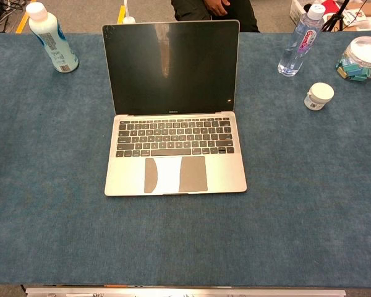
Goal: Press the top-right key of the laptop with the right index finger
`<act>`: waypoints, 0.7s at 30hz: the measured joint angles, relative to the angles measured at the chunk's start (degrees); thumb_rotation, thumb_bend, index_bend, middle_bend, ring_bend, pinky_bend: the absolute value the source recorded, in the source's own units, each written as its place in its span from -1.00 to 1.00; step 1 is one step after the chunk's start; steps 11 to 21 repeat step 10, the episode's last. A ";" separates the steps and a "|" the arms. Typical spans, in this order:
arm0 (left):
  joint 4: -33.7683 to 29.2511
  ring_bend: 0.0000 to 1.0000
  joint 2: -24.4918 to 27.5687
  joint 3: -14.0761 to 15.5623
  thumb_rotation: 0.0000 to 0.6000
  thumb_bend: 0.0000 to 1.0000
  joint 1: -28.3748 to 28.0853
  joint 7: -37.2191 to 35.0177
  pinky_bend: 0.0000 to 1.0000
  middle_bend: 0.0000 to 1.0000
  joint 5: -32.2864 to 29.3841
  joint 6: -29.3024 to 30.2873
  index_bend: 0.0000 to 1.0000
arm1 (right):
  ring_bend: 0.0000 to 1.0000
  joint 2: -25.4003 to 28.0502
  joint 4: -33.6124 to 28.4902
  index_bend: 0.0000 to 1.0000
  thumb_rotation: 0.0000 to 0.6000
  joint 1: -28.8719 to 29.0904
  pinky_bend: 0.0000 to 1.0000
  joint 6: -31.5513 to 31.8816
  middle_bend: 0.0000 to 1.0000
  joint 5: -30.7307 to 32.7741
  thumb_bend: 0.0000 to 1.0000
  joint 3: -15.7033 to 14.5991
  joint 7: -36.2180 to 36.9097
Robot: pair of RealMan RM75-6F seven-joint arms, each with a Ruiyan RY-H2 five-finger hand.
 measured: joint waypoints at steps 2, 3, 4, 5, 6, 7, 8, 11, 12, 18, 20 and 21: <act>-0.01 -0.82 0.08 0.01 1.00 -0.51 -0.01 -0.20 -0.84 -0.73 0.16 0.08 -0.63 | -0.12 0.01 -0.27 -0.89 1.00 -0.25 0.11 -0.49 -0.16 -0.20 -0.22 0.19 0.06; 0.01 -0.82 0.13 0.03 1.00 -0.51 0.04 -0.34 -0.84 -0.73 0.22 0.22 -0.63 | -0.12 0.02 -0.36 -0.89 1.00 -0.32 0.11 -0.55 -0.16 -0.27 -0.22 0.28 -0.10; 0.04 -0.82 0.19 0.06 1.00 -0.51 0.12 -0.41 -0.84 -0.73 0.23 0.30 -0.63 | -0.12 0.01 -0.42 -0.89 1.00 -0.40 0.11 -0.54 -0.16 -0.39 -0.22 0.40 -0.36; 0.06 -0.82 0.23 0.08 1.00 -0.51 0.17 -0.43 -0.84 -0.72 0.16 0.33 -0.63 | -0.12 -0.05 -0.52 -0.89 1.00 -0.52 0.11 -0.52 -0.16 -0.59 -0.22 0.65 -0.72; 0.13 -0.82 0.27 0.10 1.00 -0.51 0.23 -0.41 -0.84 -0.72 0.00 0.30 -0.63 | -0.12 -0.14 -0.61 -0.89 1.00 -0.63 0.11 -0.51 -0.17 -0.70 -0.22 0.87 -0.90; 0.23 -0.82 0.29 0.12 1.00 -0.51 0.25 -0.38 -0.84 -0.72 -0.10 0.24 -0.63 | -0.12 -0.28 -0.67 -0.89 1.00 -0.73 0.11 -0.52 -0.18 -0.81 -0.22 1.07 -1.02; 0.34 -0.82 0.29 0.15 1.00 -0.51 0.25 -0.34 -0.83 -0.72 -0.20 0.14 -0.63 | -0.12 -0.52 -0.71 -0.89 1.00 -0.85 0.11 -0.54 -0.18 -0.93 -0.22 1.24 -1.14; 0.60 -0.82 0.26 0.22 1.00 -0.51 0.23 -0.02 -0.84 -0.72 -0.39 -0.13 -0.63 | -0.12 -0.88 -0.78 -0.89 1.00 -1.02 0.11 -0.78 -0.18 -1.00 -0.22 1.37 -1.36; 0.60 -0.82 0.26 0.22 1.00 -0.51 0.23 -0.02 -0.84 -0.72 -0.39 -0.13 -0.63 | -0.12 -0.88 -0.78 -0.89 1.00 -1.02 0.11 -0.78 -0.18 -1.00 -0.22 1.37 -1.36; 0.60 -0.82 0.26 0.22 1.00 -0.51 0.23 -0.02 -0.84 -0.72 -0.39 -0.13 -0.63 | -0.12 -0.88 -0.78 -0.89 1.00 -1.02 0.11 -0.78 -0.18 -1.00 -0.22 1.37 -1.36; 0.60 -0.82 0.26 0.22 1.00 -0.51 0.23 -0.02 -0.84 -0.72 -0.39 -0.13 -0.63 | -0.12 -0.88 -0.78 -0.89 1.00 -1.02 0.11 -0.78 -0.18 -1.00 -0.22 1.37 -1.36; 0.60 -0.82 0.26 0.22 1.00 -0.51 0.23 -0.02 -0.84 -0.72 -0.39 -0.13 -0.63 | -0.12 -0.88 -0.78 -0.89 1.00 -1.02 0.11 -0.78 -0.18 -1.00 -0.22 1.37 -1.36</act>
